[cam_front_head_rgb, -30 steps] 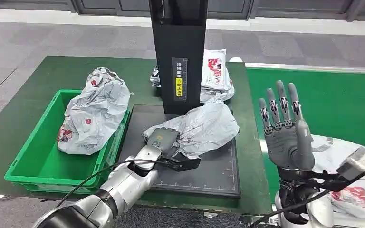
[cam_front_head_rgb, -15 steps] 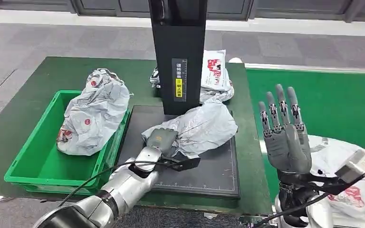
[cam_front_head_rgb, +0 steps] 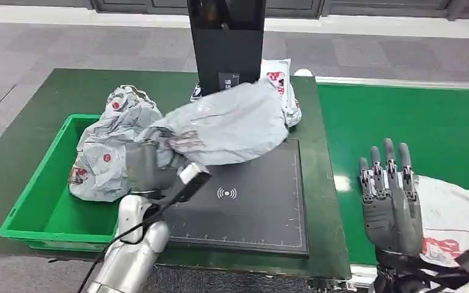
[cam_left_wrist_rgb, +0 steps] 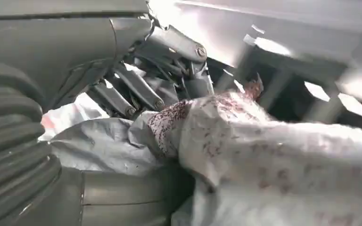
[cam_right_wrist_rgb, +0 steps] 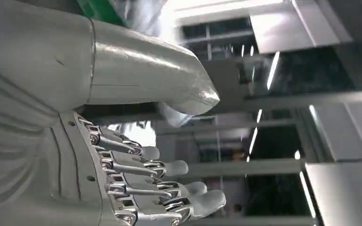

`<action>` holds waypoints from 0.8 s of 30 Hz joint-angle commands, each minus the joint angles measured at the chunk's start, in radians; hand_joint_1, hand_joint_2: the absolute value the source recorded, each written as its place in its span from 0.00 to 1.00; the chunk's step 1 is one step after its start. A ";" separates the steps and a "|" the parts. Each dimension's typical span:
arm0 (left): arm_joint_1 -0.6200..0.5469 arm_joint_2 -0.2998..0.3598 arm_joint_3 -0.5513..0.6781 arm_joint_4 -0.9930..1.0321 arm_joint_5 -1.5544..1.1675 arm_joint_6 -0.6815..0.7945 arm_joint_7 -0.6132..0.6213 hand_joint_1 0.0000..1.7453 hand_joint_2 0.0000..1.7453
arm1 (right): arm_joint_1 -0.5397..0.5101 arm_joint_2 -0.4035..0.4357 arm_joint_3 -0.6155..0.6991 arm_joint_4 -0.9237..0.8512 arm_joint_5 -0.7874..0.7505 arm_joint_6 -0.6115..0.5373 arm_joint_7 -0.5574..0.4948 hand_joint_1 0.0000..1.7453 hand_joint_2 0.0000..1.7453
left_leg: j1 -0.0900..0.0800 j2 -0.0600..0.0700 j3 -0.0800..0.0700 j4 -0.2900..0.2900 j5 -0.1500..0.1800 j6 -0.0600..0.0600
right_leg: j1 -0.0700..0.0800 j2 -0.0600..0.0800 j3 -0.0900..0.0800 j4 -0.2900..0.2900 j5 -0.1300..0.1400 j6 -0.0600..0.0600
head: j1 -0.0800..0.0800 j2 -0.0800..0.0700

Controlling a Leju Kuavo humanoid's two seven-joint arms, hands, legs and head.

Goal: Moved the parcel from conveyor to table for the left to box.

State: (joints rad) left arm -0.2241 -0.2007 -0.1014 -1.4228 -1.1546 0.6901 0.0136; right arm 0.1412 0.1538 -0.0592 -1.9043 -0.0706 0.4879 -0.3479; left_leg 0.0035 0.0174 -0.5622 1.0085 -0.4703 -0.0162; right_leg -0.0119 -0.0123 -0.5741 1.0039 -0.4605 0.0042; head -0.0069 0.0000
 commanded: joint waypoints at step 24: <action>0.039 0.128 0.313 -0.194 -0.416 -0.467 0.399 1.00 1.00 | 0.038 0.058 -0.130 0.034 0.007 0.024 0.016 0.00 0.00 | 0.001 -0.002 -0.002 -0.002 0.003 0.000 | 0.001 -0.001 -0.002 -0.002 0.002 0.000 | 0.000 0.000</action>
State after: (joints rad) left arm -0.1002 -0.2307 0.2026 -1.8852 -1.5114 0.3711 0.2634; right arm 0.2136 0.2102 -0.1248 -1.9276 -0.0500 0.4997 -0.3449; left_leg 0.0035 0.0172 -0.5647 1.0087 -0.4694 -0.0161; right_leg -0.0109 -0.0132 -0.5772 1.0035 -0.4599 0.0045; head -0.0069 0.0000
